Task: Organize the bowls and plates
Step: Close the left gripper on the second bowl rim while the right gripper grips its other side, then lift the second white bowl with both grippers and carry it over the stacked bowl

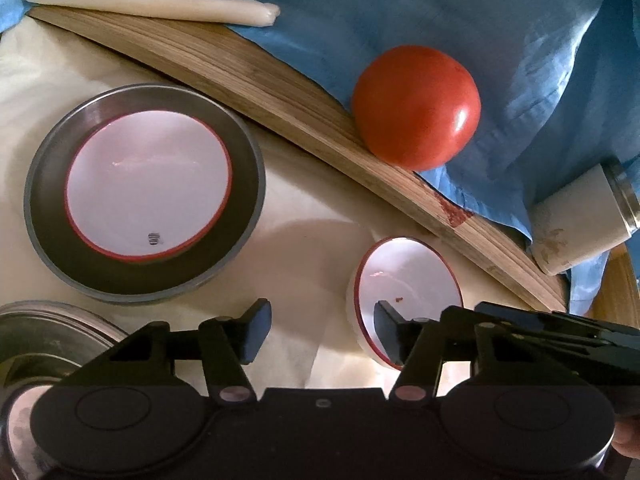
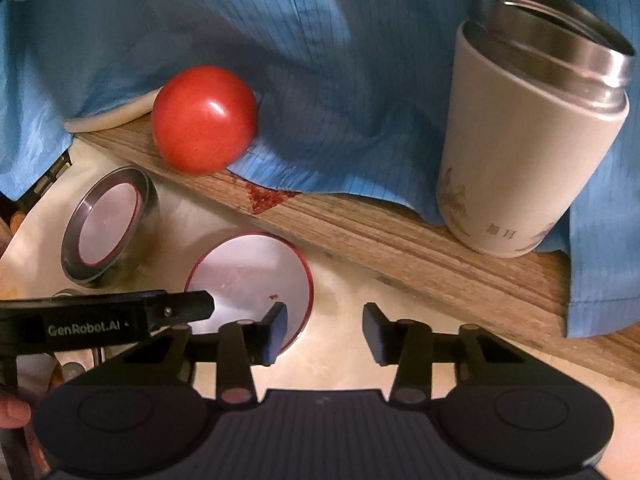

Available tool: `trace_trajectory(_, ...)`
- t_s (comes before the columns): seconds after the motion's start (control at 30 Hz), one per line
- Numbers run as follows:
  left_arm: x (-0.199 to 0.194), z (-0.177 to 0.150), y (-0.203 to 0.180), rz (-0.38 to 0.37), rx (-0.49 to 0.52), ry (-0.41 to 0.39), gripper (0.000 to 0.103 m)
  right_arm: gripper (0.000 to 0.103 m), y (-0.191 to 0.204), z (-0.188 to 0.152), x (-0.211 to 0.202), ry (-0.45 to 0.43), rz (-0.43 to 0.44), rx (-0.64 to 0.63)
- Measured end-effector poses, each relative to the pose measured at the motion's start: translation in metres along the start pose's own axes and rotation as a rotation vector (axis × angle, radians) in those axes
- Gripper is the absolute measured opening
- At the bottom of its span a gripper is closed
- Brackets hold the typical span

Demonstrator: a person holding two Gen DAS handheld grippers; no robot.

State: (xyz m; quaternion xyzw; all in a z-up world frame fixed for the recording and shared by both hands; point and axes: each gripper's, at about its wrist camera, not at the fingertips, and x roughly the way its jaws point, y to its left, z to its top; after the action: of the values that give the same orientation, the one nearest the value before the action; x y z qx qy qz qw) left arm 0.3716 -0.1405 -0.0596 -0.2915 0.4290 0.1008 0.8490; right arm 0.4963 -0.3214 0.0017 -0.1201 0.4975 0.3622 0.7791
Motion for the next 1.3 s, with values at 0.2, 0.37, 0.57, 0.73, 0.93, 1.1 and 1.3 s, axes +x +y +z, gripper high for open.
trace_trajectory(0.2, 0.002, 0.0, -0.001, -0.004, 0.005, 0.001, 0.047, 0.038, 0.002, 0.001, 0.006, 0.01, 0.007, 0.0)
trace_trajectory(0.37, 0.004, 0.001, -0.002, -0.003, 0.01, 0.002, 0.04, 0.039, 0.005, 0.006, 0.013, 0.034, -0.007, 0.004)
trace_trajectory(0.57, 0.004, 0.0, -0.007, -0.014, 0.022, 0.004, 0.033, 0.025, 0.012, 0.011, 0.019, 0.038, 0.004, 0.002)
trace_trajectory(0.73, 0.008, 0.001, -0.007, -0.024, 0.019, 0.009, 0.03, 0.016, 0.014, 0.011, 0.019, 0.046, 0.011, 0.0)
trace_trajectory(0.93, 0.012, 0.003, -0.004, -0.041, 0.023, 0.019, 0.028, 0.011, 0.018, 0.01, 0.025, 0.048, 0.013, 0.011)
trace_trajectory(1.1, 0.014, 0.005, -0.002, -0.044, 0.016, 0.027, 0.028, 0.01, 0.021, 0.009, 0.029, 0.043, 0.007, 0.041)
trace_trajectory(1.3, 0.017, 0.007, -0.004, -0.07, 0.028, 0.028, 0.012, 0.009, 0.016, 0.008, 0.024, 0.036, 0.003, 0.062)
